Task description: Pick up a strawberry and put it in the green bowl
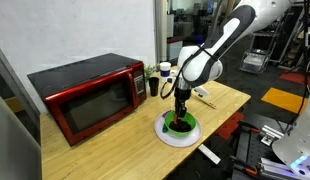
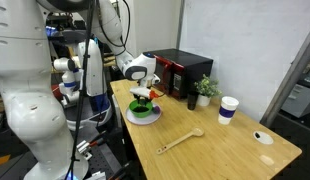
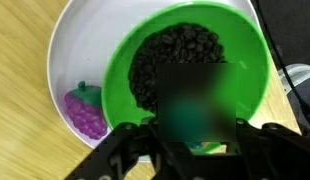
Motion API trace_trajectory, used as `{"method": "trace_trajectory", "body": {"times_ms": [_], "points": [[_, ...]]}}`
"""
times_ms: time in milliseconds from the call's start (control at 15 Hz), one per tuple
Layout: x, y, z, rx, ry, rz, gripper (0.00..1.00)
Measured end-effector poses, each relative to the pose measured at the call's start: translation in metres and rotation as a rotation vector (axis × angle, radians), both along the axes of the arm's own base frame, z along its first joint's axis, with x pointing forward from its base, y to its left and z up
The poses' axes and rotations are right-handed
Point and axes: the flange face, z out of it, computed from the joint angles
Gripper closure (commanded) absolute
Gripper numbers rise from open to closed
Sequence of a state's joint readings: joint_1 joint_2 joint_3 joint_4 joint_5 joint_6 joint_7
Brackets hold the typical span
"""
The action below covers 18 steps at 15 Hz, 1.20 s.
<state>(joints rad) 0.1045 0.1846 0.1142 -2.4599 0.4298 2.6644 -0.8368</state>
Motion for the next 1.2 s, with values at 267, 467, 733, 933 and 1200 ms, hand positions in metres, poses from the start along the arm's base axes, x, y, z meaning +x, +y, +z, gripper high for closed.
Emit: {"method": "trace_trajectory", "body": {"times_ms": [267,467,733,933,1200], "points": [[-0.001,-0.001,-0.006,-0.001,0.012,-0.024,0.44],[0.000,-0.006,-0.008,-0.002,0.019,-0.044,0.15],[0.000,-0.009,-0.010,-0.002,0.024,-0.060,0.00],[-0.001,-0.007,-0.011,-0.014,0.029,-0.069,0.00],[-0.009,0.014,-0.005,-0.043,0.024,-0.083,0.00]]}}
